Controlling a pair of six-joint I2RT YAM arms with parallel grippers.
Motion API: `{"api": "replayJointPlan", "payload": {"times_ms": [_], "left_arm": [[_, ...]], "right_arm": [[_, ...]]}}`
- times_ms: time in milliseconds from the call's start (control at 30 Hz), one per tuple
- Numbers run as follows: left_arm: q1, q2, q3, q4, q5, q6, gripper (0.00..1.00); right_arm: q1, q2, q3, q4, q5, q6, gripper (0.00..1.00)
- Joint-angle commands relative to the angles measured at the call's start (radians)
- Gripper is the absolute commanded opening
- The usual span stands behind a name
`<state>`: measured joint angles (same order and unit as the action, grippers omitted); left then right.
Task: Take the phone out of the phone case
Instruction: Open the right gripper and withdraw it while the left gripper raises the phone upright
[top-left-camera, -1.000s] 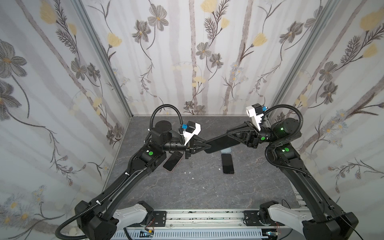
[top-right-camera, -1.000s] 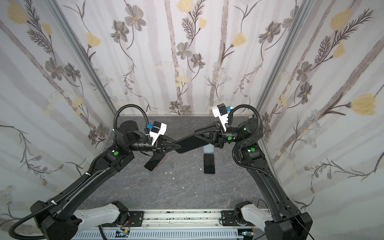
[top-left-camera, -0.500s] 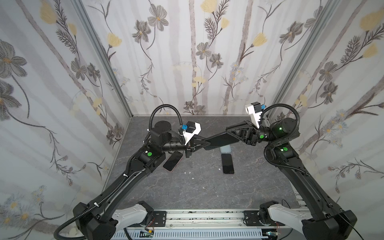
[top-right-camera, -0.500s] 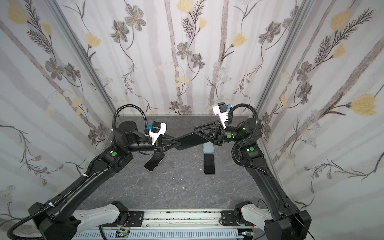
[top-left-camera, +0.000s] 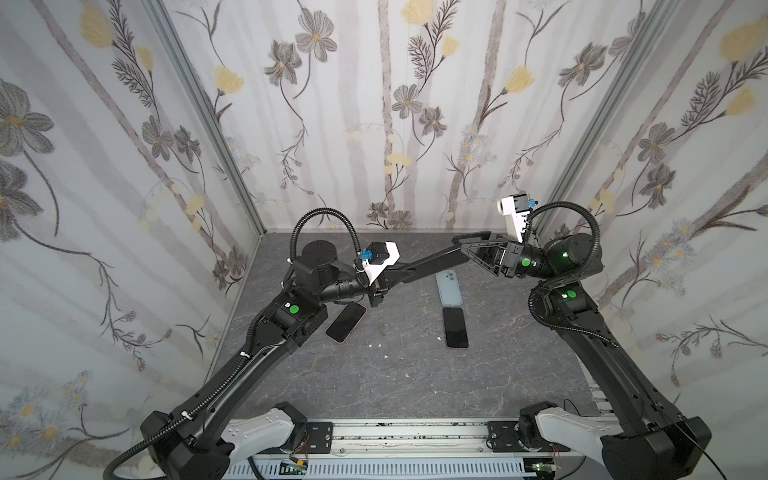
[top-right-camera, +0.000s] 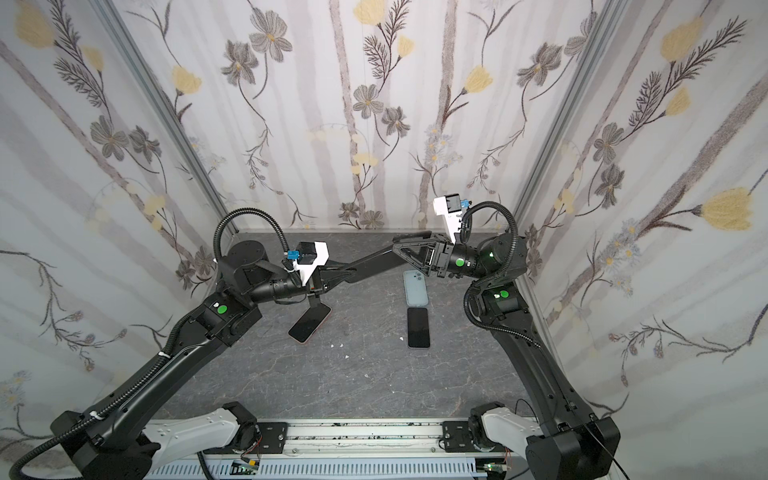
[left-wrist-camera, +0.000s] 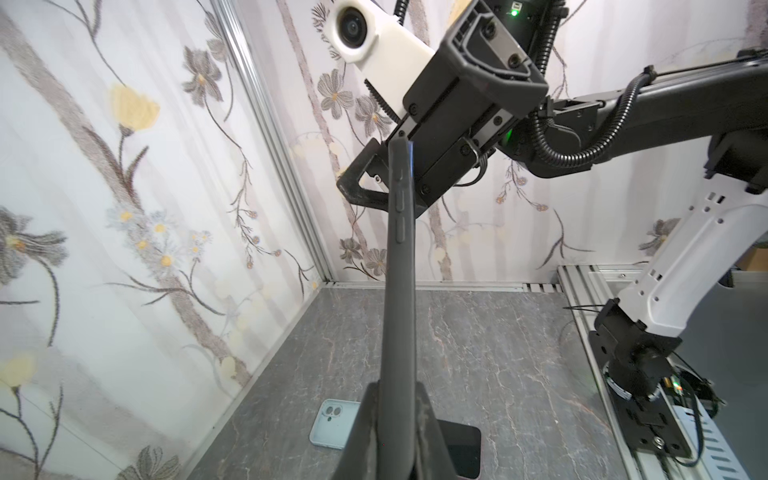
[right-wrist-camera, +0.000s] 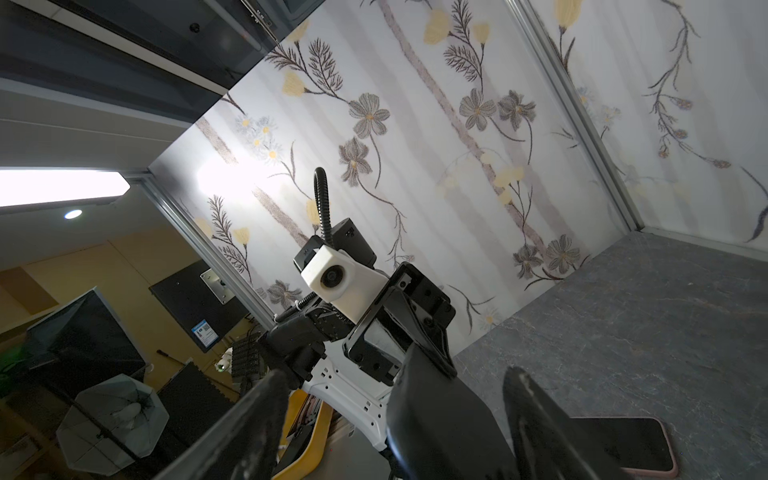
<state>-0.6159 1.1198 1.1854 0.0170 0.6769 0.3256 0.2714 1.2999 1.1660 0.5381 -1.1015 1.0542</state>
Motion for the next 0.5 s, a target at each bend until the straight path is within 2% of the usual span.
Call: {"api": "replayJointPlan", "payload": {"times_ms": [0,133,200,333,467], "left_arm": [[0.003,-0.02,-0.02,0.141,-0.058,-0.031,0.0],[0.005,-0.05,-0.077,0.217,-0.079,-0.121,0.0],[0.005,-0.07,-0.113,0.285,-0.093,-0.209,0.0],[0.023,-0.048,-0.099,0.317,-0.138,-0.392,0.0],[0.051,0.002,-0.049,0.332,-0.132,-0.562,0.0]], "right_arm": [[-0.036,-0.028,-0.007,0.018,0.198,-0.038,0.83],[-0.06,-0.116,-0.064,-0.098,0.412,-0.259,0.84],[-0.06,-0.16,-0.113,-0.108,0.495,-0.34,0.8],[-0.058,-0.208,-0.223,-0.034,0.493,-0.404,0.76],[-0.046,-0.224,-0.273,-0.021,0.397,-0.452,0.71]]}}
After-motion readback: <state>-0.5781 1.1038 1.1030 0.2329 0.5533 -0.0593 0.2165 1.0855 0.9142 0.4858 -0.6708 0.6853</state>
